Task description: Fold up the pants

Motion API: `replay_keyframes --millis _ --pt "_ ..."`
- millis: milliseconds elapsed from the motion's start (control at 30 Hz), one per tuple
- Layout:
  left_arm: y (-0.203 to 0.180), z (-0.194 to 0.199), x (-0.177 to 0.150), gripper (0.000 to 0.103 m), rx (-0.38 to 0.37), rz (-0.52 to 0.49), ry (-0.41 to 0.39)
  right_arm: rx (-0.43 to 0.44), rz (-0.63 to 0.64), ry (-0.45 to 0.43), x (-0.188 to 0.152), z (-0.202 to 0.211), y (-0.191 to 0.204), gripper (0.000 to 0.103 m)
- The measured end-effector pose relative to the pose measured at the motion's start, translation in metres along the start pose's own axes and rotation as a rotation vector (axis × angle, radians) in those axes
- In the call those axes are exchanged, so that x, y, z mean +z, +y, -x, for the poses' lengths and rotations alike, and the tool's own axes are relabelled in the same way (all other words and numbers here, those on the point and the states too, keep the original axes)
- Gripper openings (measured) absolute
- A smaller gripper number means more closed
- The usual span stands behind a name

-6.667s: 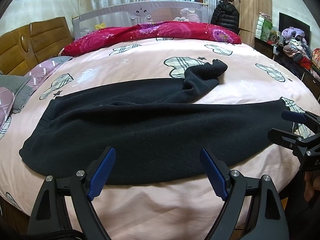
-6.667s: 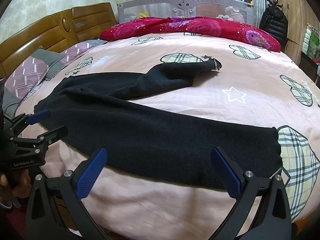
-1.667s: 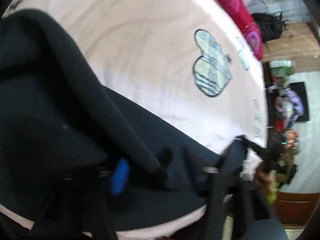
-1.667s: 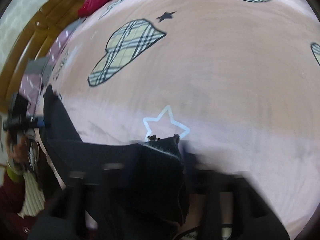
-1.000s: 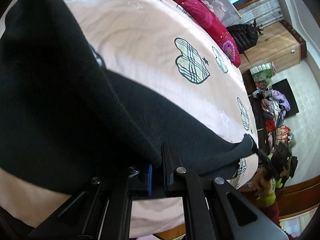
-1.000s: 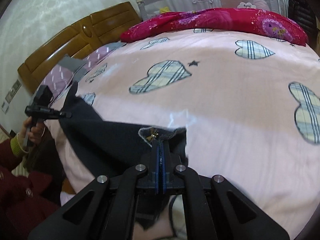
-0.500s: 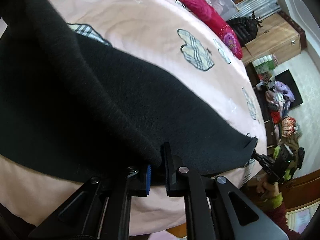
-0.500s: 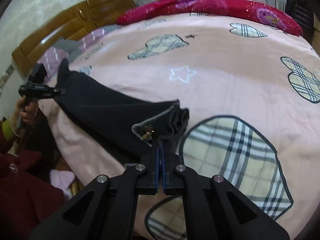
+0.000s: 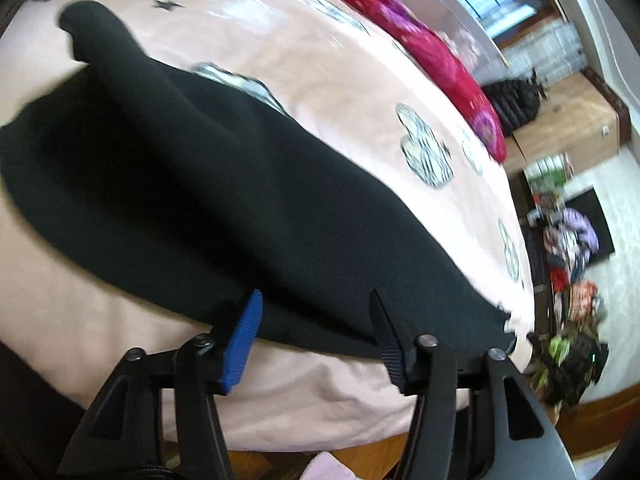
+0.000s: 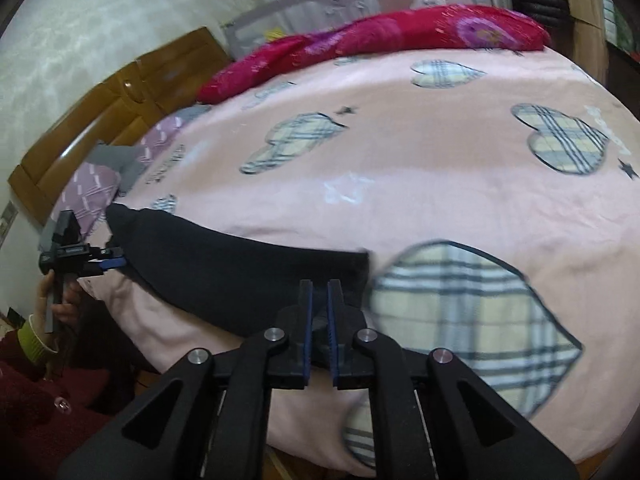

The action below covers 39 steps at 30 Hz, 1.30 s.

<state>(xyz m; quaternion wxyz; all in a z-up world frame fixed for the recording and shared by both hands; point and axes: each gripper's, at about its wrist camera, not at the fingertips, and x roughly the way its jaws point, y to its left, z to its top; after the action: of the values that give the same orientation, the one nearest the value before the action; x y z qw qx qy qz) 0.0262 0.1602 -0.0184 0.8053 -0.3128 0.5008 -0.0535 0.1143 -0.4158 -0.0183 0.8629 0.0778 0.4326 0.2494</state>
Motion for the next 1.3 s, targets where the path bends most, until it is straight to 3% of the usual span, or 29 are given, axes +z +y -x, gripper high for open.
replay_keyframes --millis 33,133,367,567,833,867,900,933,967,1000,1033,1067,1300 --pt "0.006 0.005 0.004 0.062 0.01 0.019 -0.016 0.021 0.017 0.001 0.002 -0.006 0.013 0.02" --pt "0.032 0.02 0.015 0.062 0.031 0.091 -0.057 0.112 0.063 0.006 0.007 -0.033 0.062 0.06" --pt "0.081 0.047 0.047 0.062 0.062 0.206 -0.144 0.249 0.243 0.112 0.005 -0.114 0.18 0.061" --pt "0.117 0.062 0.075 0.064 0.075 0.269 -0.19 0.213 0.472 0.186 -0.002 -0.176 0.272 0.061" --pt "0.124 0.046 0.101 0.062 0.074 0.288 -0.197 0.144 0.654 0.255 -0.005 -0.245 0.338 0.061" --pt "0.125 0.043 0.104 0.06 0.08 0.289 -0.195 0.118 0.679 0.257 -0.006 -0.252 0.341 0.06" --pt "0.127 0.039 0.105 0.052 0.084 0.29 -0.193 0.1 0.693 0.257 -0.007 -0.257 0.343 0.059" --pt "0.126 0.035 0.104 0.029 0.073 0.288 -0.193 0.09 0.697 0.256 -0.006 -0.26 0.343 0.056" --pt "0.126 0.031 0.107 0.015 0.055 0.282 -0.188 0.091 0.688 0.25 -0.003 -0.261 0.343 0.044" --pt "0.126 0.027 0.108 0.01 0.06 0.273 -0.178 0.084 0.68 0.243 0.001 -0.26 0.342 0.036" --pt "0.126 0.026 0.105 0.008 0.068 0.266 -0.181 0.076 0.672 0.241 0.005 -0.26 0.34 0.018" --pt "0.125 0.029 0.103 0.007 0.063 0.254 -0.189 0.088 0.655 0.243 0.01 -0.257 0.336 0.007" --pt "0.121 0.073 0.069 0.006 -0.006 0.196 -0.256 0.189 0.645 0.149 0.029 -0.206 0.341 0.006"
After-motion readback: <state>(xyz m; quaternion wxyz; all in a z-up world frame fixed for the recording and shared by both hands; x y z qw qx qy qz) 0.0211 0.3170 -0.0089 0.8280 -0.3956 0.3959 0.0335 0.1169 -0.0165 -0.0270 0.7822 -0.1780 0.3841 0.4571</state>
